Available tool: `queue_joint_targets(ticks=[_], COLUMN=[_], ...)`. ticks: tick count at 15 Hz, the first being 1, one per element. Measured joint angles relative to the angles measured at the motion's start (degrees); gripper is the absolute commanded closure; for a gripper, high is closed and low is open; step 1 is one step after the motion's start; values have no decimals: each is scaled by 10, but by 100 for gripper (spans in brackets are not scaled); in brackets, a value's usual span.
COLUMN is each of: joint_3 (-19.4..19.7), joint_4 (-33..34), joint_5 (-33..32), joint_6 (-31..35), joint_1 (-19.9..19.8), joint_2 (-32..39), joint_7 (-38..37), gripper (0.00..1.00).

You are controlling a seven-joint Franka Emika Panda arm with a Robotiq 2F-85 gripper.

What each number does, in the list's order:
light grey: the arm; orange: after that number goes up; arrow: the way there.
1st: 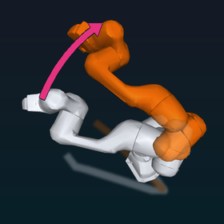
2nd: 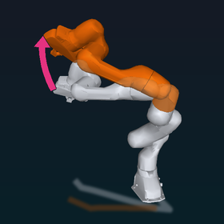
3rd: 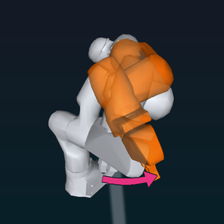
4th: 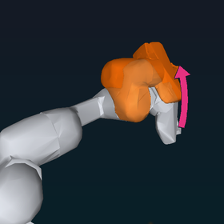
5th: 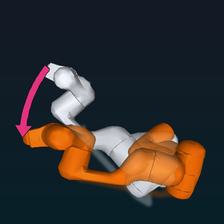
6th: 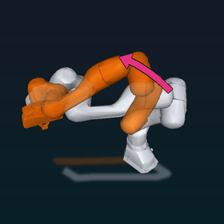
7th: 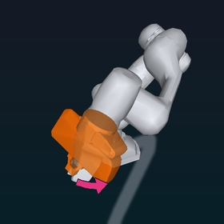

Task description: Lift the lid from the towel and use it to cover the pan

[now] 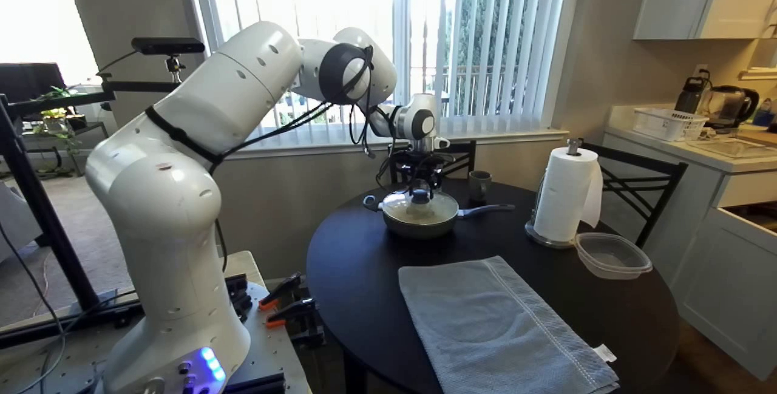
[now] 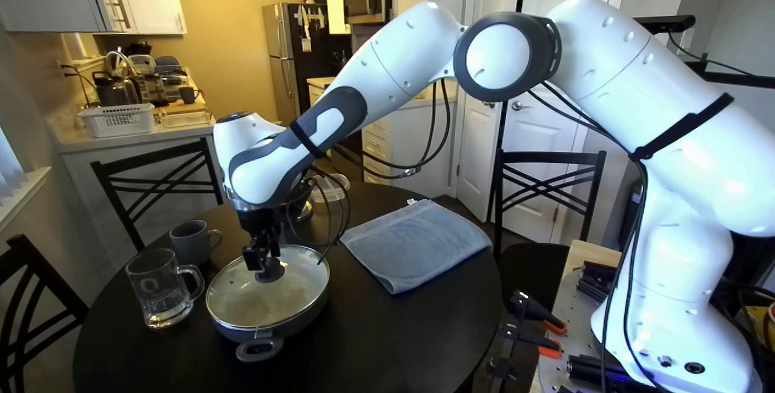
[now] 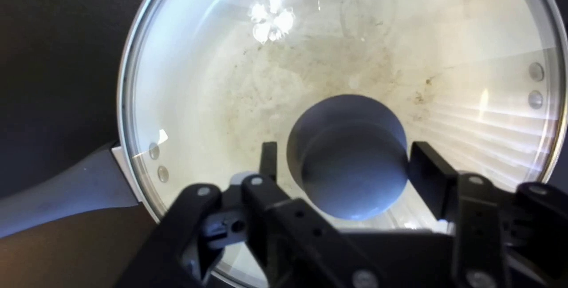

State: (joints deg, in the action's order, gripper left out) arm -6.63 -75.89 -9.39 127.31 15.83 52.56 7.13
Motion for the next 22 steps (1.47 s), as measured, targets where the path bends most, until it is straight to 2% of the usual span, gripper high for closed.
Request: queue_joint_targets(ticks=[6, 17, 22], joint_3=[16, 43, 45], joint_4=[-13, -119, -141], joint_5=[-5, -15, -15], joint_6=[-7, -18, -17], joint_1=[2, -4, -6], joint_2=[-27, -141, -163], joint_7=[-9, -34, -39], gripper=[0, 0, 0])
